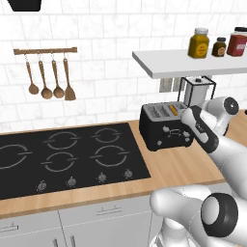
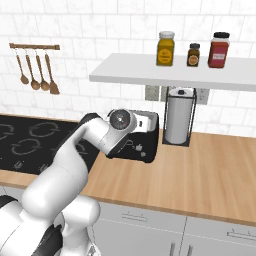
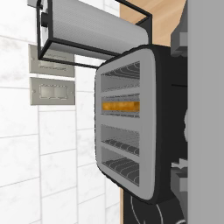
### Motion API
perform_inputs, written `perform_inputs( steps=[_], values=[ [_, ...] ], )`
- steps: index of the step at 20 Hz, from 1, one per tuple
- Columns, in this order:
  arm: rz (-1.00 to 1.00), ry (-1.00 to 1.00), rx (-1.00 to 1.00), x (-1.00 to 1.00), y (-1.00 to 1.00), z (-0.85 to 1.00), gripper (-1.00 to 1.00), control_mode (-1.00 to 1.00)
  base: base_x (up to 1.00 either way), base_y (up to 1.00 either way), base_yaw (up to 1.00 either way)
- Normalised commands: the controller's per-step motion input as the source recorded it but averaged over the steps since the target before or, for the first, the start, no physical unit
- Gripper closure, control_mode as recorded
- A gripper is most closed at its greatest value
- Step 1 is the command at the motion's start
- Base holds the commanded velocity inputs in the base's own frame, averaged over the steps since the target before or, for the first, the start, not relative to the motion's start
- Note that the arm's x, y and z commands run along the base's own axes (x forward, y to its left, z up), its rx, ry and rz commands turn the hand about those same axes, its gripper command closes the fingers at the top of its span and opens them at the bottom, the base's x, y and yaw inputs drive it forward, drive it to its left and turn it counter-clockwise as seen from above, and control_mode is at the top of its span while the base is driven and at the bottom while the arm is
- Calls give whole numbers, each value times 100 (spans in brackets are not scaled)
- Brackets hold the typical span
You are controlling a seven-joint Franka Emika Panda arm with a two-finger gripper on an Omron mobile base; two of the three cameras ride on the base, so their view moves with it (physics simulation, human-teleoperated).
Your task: Start the toaster. Once the lever pops up, take the bread to the plate on the dining counter.
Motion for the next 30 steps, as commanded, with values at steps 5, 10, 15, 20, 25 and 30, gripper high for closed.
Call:
perform_inputs(
  steps=[5, 10, 15, 20, 25, 30],
  values=[
    [0, 0, 0, 0, 0, 0, -100, -100, 0, 0, 0],
    [0, 0, 0, 0, 0, 0, -100, -100, 0, 0, 0],
    [0, 0, 0, 0, 0, 0, -100, -100, 0, 0, 0],
    [0, 0, 0, 0, 0, 0, -100, -100, 0, 0, 0],
    [0, 0, 0, 0, 0, 0, -100, -100, 0, 0, 0],
    [0, 0, 0, 0, 0, 0, -100, -100, 0, 0, 0]
  ],
)
